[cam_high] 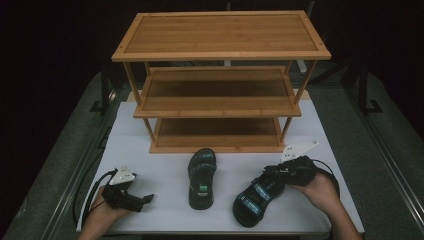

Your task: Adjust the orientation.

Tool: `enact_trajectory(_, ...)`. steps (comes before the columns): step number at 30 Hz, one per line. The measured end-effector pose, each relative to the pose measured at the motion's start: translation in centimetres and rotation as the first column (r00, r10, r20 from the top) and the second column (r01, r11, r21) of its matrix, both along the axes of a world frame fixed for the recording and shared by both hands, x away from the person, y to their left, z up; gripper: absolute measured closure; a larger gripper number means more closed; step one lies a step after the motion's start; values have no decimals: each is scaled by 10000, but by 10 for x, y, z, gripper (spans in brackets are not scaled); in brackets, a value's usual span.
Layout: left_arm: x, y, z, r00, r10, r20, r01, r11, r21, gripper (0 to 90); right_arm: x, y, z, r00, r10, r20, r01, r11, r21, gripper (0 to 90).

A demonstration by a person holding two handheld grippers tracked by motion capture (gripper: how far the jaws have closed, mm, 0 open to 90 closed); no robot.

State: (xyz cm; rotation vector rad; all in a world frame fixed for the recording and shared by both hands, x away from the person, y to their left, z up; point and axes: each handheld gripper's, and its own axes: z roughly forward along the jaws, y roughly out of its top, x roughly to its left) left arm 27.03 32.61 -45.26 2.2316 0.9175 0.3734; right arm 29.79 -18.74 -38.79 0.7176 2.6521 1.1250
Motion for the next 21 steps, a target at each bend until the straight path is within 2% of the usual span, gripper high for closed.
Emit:
enact_trajectory(2, 0, 0, 0, 10000, 1, 0, -1, 10000, -2, 0, 0, -1, 1, 9999, -122, 11, 122, 9999, 24, 830)
enact_trajectory(5, 0, 0, 0, 10000, 0, 0, 0, 10000, -2, 0, 2, -9, 3, 9973, -725, 93, 722, 9971, 256, 848)
enact_trajectory(7, 0, 0, 0, 10000, 2, -1, -2, 10000, 0, 0, 4, -17, 5, 9929, -1178, 168, 1172, 9925, 360, 850)
enact_trajectory(10, 0, 0, 0, 10000, 3, -2, -3, 10000, -2, 0, 7, -26, 5, 9873, -1582, 155, 1574, 9866, 420, 851)
enact_trajectory(14, 0, 0, 0, 10000, 4, -4, -4, 10000, -3, 0, 10, -34, 1, 9823, -1875, -22, 1874, 9816, 377, 850)
enact_trajectory(16, 0, 0, 0, 10000, 3, -5, -3, 10000, -3, 0, 12, -39, -3, 9819, -1884, -185, 1892, 9799, 633, 809)
enact_trajectory(17, 0, 0, 0, 10000, 3, -5, -3, 10000, -3, 0, 12, -40, -3, 9825, -1854, -170, 1861, 9800, 711, 759)
enact_trajectory(18, 0, 0, 0, 10000, 3, -5, -3, 10000, 0, 0, 12, -40, -3, 9825, -1854, -170, 1861, 9800, 711, 759)
enact_trajectory(19, 0, 0, 0, 10000, 2, -3, -2, 10000, 0, 0, 11, -41, -2, 9819, -1885, -156, 1891, 9784, 838, 704)
enact_trajectory(20, 0, 0, 0, 10000, 0, -6, 0, 10000, 2, 0, 10, -43, 0, 9830, -1829, -124, 1833, 9785, 948, 611)
enact_trajectory(21, 0, 0, 0, 10000, 0, 3, 0, 10000, 8, 0, 8, -44, 4, 9866, -1628, 47, 1609, 9788, 1267, 528)
